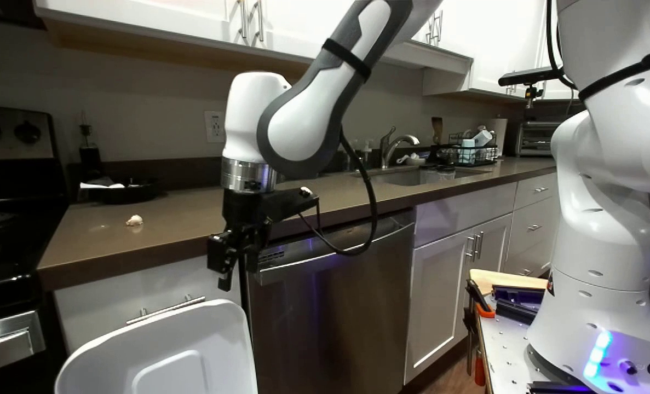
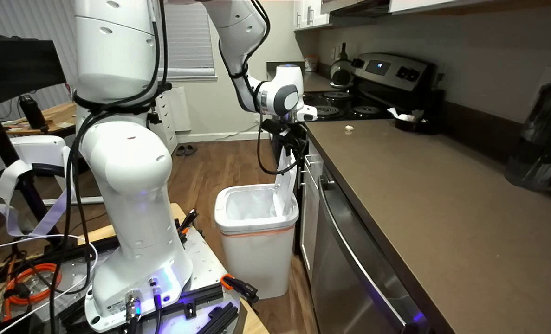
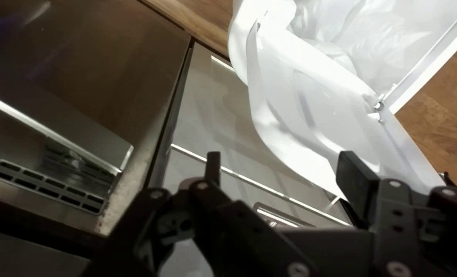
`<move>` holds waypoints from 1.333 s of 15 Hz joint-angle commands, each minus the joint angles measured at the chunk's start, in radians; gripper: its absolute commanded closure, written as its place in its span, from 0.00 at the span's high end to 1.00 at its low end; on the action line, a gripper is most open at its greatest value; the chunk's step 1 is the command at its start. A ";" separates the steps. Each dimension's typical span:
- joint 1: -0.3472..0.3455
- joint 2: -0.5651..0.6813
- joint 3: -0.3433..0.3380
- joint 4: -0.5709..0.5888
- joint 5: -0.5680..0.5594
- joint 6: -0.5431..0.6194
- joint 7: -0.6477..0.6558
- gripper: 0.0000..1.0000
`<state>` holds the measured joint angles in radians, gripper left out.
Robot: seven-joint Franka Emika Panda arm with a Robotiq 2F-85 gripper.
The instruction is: Close the lid of the white bin
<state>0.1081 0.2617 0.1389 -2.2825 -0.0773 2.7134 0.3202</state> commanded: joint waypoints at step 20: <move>0.148 0.161 0.027 -0.049 0.131 0.487 -0.049 0.06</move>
<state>0.2543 0.3930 0.1324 -2.3205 0.0125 3.1734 0.3171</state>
